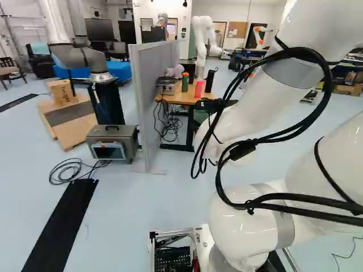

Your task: Place the green cup on the table

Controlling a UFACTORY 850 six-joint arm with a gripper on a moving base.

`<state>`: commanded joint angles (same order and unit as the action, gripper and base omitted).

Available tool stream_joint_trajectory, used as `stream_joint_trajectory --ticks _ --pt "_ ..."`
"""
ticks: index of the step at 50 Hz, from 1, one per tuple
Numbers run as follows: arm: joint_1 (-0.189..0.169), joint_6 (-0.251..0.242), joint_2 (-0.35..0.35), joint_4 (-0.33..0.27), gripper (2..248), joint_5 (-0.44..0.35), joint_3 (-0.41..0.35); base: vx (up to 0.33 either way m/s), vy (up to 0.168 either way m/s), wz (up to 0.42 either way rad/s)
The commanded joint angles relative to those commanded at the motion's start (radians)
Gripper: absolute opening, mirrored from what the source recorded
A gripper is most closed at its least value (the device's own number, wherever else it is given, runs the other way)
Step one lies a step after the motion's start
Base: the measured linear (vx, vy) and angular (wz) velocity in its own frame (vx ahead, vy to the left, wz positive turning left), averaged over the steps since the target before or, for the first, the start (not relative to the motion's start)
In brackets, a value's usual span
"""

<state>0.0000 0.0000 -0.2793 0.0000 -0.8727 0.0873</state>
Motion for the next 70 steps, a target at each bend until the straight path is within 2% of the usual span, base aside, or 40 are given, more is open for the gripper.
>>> stream_joint_trajectory --ticks 12,25,44,62,63,70 --pt "0.0 0.0 0.0 0.0 125 0.0 0.0 0.232 -0.226 -0.335" --pt "0.0 0.0 0.0 0.0 125 0.0 0.0 0.351 -0.101 -0.048" --pt "0.0 0.0 0.0 0.0 125 0.0 0.0 0.383 0.024 -0.041" --pt "0.0 0.0 0.0 0.0 125 0.0 0.0 0.325 0.102 0.264" --pt "0.005 0.0 0.034 0.0 125 0.0 0.028 0.312 0.052 -0.015" --pt "0.01 0.0 0.073 0.0 125 0.0 0.063 0.178 0.046 0.128"
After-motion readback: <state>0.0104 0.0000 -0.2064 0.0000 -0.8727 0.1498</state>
